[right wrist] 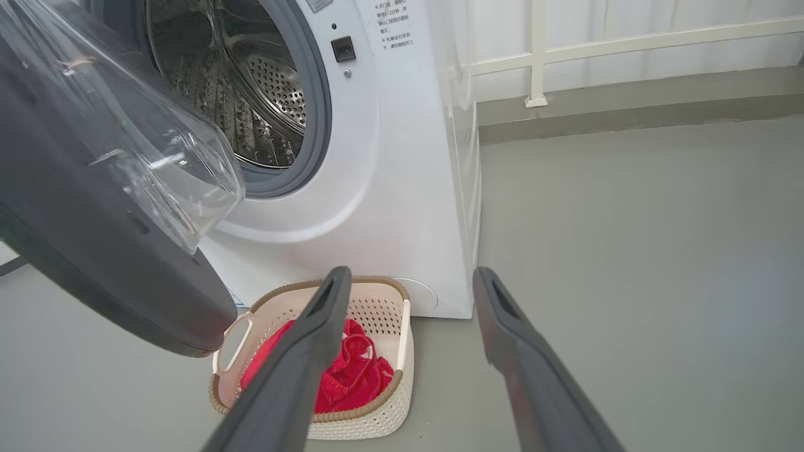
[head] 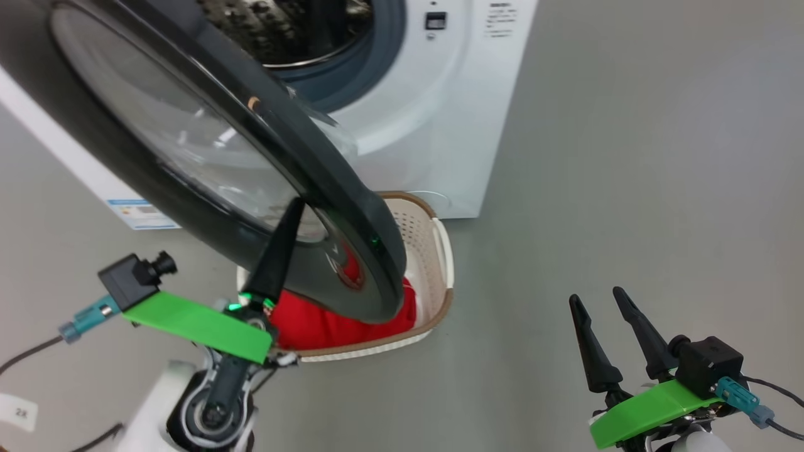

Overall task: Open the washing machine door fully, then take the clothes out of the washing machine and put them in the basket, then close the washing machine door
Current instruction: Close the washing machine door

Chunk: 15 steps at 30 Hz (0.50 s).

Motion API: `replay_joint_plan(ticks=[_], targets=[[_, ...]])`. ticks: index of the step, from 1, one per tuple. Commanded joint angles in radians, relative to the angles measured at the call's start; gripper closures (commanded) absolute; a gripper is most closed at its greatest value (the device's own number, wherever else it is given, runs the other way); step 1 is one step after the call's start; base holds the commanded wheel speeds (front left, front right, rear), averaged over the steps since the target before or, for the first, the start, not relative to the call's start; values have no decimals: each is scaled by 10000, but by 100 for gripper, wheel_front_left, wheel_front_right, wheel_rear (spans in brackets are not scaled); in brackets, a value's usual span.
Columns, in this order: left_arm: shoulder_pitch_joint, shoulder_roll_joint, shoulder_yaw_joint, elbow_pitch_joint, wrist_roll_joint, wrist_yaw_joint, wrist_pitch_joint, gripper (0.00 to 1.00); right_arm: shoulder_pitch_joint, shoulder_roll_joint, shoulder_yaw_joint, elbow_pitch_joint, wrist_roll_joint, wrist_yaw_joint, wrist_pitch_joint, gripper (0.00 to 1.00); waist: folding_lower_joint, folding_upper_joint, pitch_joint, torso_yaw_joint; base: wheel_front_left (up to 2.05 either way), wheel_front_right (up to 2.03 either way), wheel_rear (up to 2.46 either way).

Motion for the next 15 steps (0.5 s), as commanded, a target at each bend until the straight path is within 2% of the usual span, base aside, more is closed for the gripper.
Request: replay_joint_plan(ticks=[1,15], targets=[[-522,235,224,-143,78,-69,-153,100,-315,3,301,-257,84,73,-65,0,0,0,236,-399,0,0,0],[-2338,794,-276,1171,41,-69,-1268,100,-571,4,414,-307,439,73,-65,0,0,0,708,-1581,0,0,0]])
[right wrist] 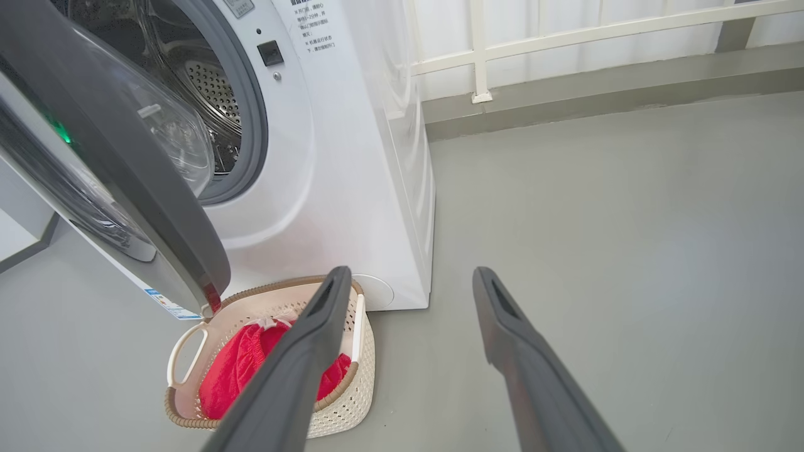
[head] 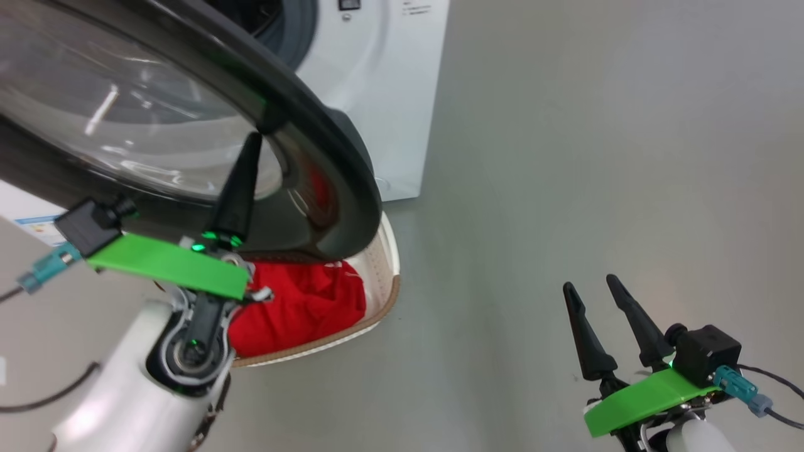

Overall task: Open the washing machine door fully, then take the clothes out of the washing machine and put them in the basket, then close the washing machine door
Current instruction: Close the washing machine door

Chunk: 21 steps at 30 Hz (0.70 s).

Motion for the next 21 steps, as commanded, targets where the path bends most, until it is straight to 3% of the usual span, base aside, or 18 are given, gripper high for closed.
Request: replay_joint_plan(ticks=[1,21], targets=[[-546,332,247,-118,4,-69,-91,100,-319,-4,223,-256,186,73,-65,0,0,0,196,-298,0,0,0],[-2026,990,949,1151,-103,-69,-376,100,-495,-3,380,-287,604,73,-65,0,0,0,538,-1446,0,0,0]])
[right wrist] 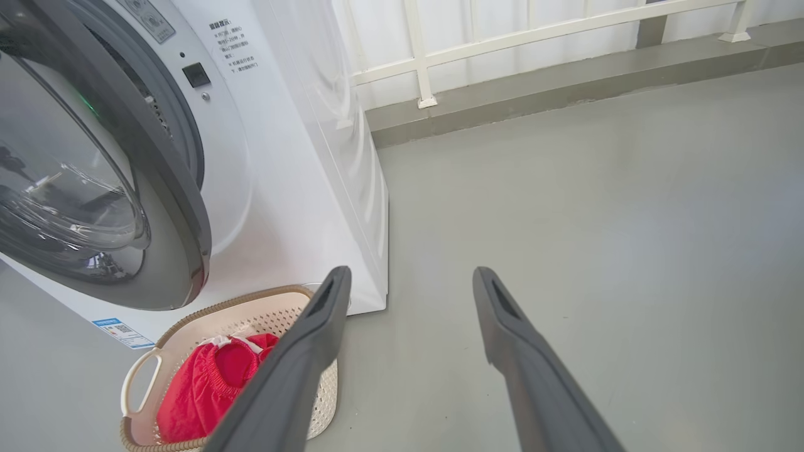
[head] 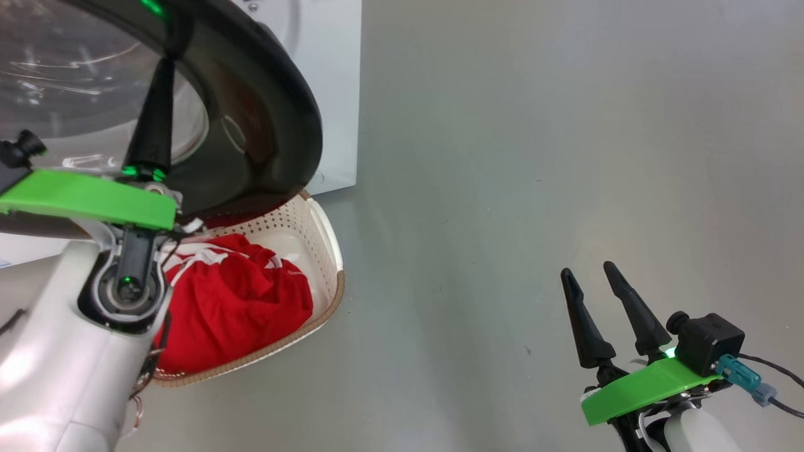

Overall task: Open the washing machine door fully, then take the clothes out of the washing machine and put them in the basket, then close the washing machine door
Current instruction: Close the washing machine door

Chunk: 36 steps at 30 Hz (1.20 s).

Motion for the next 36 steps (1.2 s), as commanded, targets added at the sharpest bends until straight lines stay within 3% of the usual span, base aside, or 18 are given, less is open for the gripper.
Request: replay_joint_plan(ticks=[1,21,22,25,29,30,31,33,34,36], targets=[[-427,413,407,-146,-27,-69,-71,100,-183,-24,266,-243,98,73,-65,0,0,0,12,-58,0,0,0],[1106,157,732,-242,702,-69,-77,100,-79,-24,-127,-240,-135,73,-65,0,0,0,-306,600,0,0,0],[1267,112,762,-259,756,-69,-77,97,-64,-24,-160,-241,-146,73,-65,0,0,0,-335,661,0,0,0],[1743,-16,865,-287,844,-69,-77,72,-12,-24,-229,-239,-194,73,-65,0,0,0,-417,844,0,0,0],[2377,-217,1097,-276,859,-69,-77,55,73,-24,-318,-225,-280,73,-65,0,0,0,-534,1099,0,0,0],[2531,-264,1154,-259,874,-69,-77,46,94,-24,-330,-224,-300,73,-65,0,0,0,-561,1161,0,0,0],[2679,-307,1215,-246,888,-69,-77,30,110,-24,-342,-223,-320,73,-65,0,0,0,-579,1218,0,0,0],[2973,-379,1332,-215,954,-69,-77,18,148,-24,-386,-215,-354,73,-65,0,0,0,-643,1330,0,0,0],[3123,-420,1424,-203,982,-69,-77,6,170,-24,-400,-208,-373,73,-65,0,0,0,-671,1374,0,0,0],[3410,-485,1551,-175,1123,-69,-77,0,216,-24,-440,-201,-411,73,-65,0,0,0,-730,1481,0,0,0]])
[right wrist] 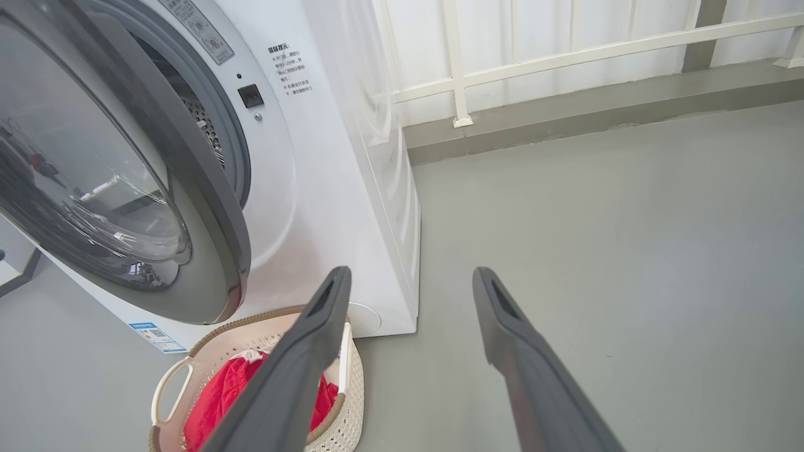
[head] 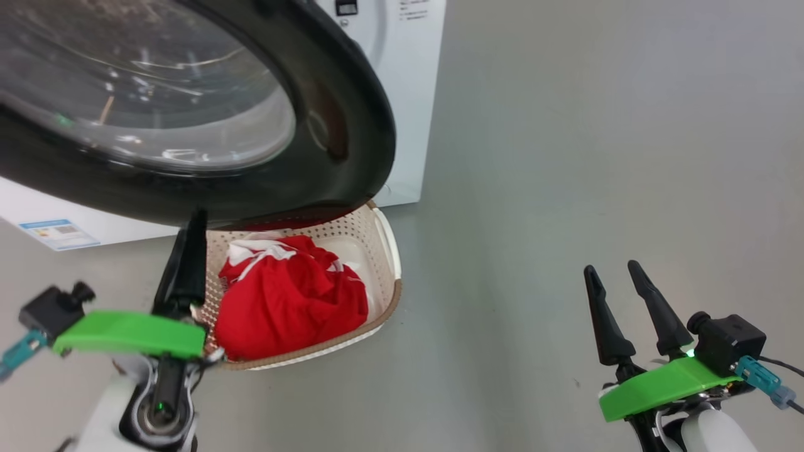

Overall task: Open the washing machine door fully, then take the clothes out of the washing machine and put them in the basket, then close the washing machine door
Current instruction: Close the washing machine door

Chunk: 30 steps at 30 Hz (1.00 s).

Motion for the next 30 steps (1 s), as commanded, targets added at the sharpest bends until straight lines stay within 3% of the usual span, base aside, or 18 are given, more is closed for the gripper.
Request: replay_joint_plan(ticks=[1,19,30], targets=[[225,230,469,-152,257,-67,-77,0,157,-37,165,-203,-163,73,-65,0,0,0,-143,187,0,0,0],[2385,-579,1761,-488,2288,-67,-78,0,690,-37,48,-125,-443,73,-65,0,0,0,-771,714,0,0,0],[3338,-882,2822,-878,5033,-67,-78,0,929,-37,-45,-105,-512,73,-65,0,0,0,-970,837,0,0,0]])
